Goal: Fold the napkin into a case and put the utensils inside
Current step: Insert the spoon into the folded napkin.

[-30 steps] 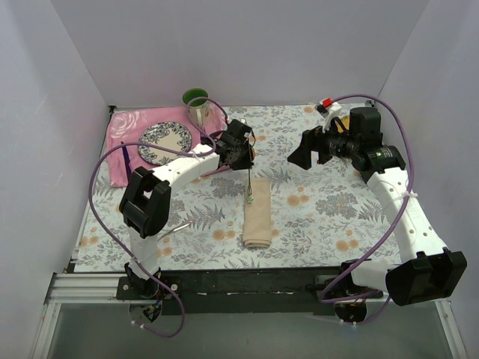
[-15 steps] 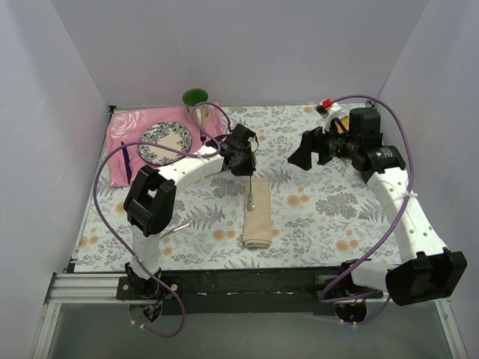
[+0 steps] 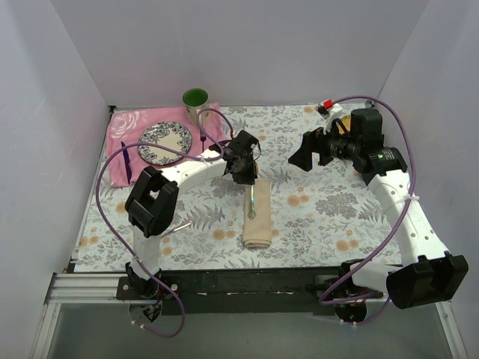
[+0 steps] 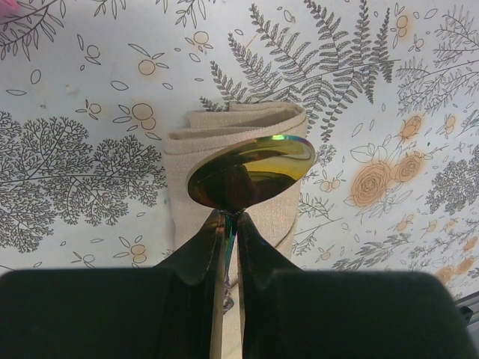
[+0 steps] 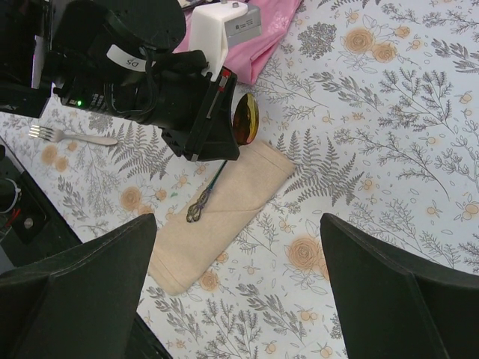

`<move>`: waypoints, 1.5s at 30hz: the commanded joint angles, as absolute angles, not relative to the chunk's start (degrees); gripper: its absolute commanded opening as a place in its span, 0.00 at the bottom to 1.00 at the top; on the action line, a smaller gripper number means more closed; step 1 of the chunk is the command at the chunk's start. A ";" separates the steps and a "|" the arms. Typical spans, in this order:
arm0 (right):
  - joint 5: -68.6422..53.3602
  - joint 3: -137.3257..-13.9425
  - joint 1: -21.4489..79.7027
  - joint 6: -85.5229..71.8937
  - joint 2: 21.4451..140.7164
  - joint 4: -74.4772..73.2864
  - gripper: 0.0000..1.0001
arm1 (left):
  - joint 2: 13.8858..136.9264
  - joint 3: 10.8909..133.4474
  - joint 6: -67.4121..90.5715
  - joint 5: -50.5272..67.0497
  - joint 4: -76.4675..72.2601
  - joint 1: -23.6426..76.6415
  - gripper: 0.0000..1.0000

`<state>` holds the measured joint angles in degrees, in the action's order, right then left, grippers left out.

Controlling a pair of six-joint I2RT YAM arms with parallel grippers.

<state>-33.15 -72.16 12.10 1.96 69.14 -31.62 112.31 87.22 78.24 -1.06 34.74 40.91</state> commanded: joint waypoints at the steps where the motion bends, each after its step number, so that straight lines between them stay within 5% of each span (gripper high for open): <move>1: -33.49 -71.19 11.87 2.55 67.24 -30.76 0.99 | 111.53 86.66 79.10 -0.96 35.59 41.31 0.00; 18: -34.28 -70.05 11.87 2.20 66.71 -30.59 0.99 | 115.58 94.39 76.99 -3.52 36.21 38.94 0.00; 45: -35.16 -68.47 11.95 0.79 66.80 -28.83 0.99 | 108.46 84.64 82.88 0.79 38.76 41.92 0.00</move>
<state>-34.41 -69.41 12.10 1.50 68.23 -31.16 114.39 85.93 81.21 0.91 37.69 41.67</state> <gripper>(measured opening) 0.986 0.048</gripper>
